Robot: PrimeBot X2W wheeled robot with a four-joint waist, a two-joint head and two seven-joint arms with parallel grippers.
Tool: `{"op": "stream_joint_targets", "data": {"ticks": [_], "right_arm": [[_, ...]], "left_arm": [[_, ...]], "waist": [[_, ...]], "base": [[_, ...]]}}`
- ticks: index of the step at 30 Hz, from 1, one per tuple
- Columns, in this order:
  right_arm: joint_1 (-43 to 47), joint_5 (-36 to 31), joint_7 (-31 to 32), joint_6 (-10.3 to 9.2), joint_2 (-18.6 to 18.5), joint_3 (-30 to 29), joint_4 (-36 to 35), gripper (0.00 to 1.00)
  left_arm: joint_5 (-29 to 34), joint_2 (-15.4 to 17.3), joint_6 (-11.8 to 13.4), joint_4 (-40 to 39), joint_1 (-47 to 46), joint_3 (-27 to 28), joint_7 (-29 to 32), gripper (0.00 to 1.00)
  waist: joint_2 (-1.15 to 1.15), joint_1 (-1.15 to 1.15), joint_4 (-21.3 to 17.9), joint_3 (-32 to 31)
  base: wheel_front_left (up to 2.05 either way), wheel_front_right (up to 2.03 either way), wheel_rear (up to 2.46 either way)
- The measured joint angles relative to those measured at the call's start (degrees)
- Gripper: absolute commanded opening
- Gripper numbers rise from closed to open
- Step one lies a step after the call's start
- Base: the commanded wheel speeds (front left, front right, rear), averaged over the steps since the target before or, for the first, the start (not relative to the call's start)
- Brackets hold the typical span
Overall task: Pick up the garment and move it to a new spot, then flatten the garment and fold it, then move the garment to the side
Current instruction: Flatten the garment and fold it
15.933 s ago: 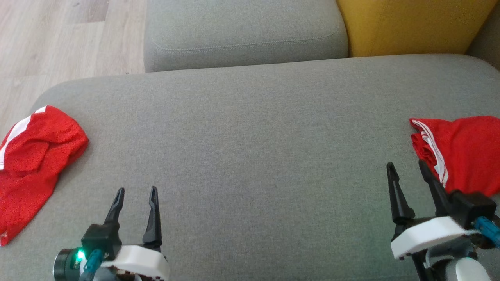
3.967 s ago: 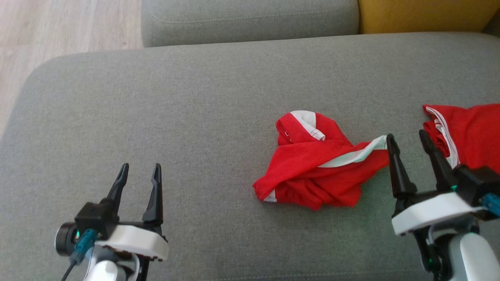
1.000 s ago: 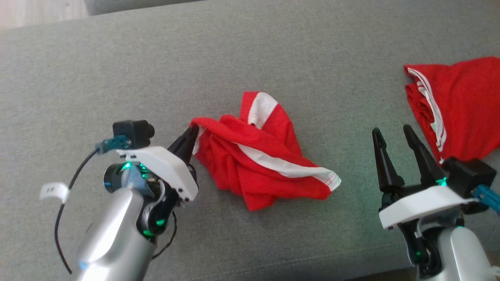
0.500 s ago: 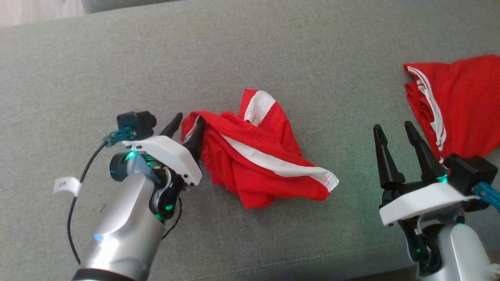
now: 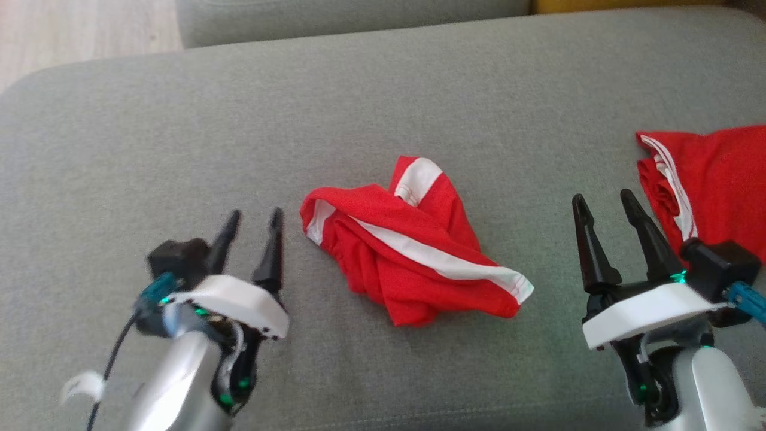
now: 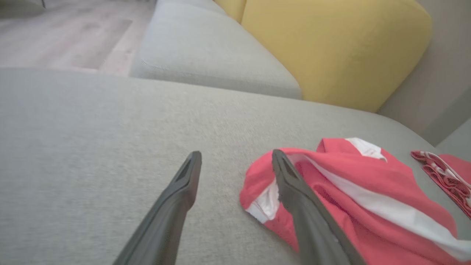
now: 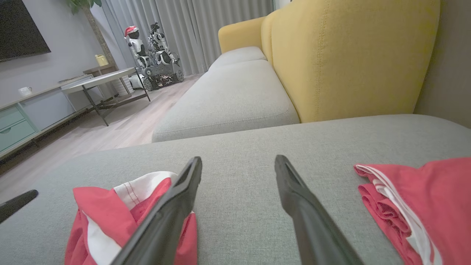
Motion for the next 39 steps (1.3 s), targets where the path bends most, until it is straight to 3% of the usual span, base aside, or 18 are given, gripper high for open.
{"op": "stream_joint_targets", "data": {"ticks": [8,19,39], "right_arm": [[2.0,-0.5,0.8,0.00,-1.0,0.6,-0.8,1.00],[2.8,-1.2,1.7,0.00,-1.4,2.7,-0.8,1.00],[4.4,-1.4,3.7,0.00,-2.1,4.1,-0.3,1.00]], "left_arm": [[6.1,4.1,6.8,-14.4,7.3,4.0,-1.5,1.00],[8.0,6.7,10.3,-21.9,15.8,4.9,-1.2,1.00],[8.0,7.1,11.0,-24.4,17.1,4.4,0.1,1.00]], "waist": [[0.00,0.00,2.1,-2.2],[0.00,0.00,2.6,-4.9],[0.00,0.00,3.0,-4.4]], "base": [[0.00,0.00,0.00],[0.00,0.00,0.00],[0.00,0.00,0.00]]}}
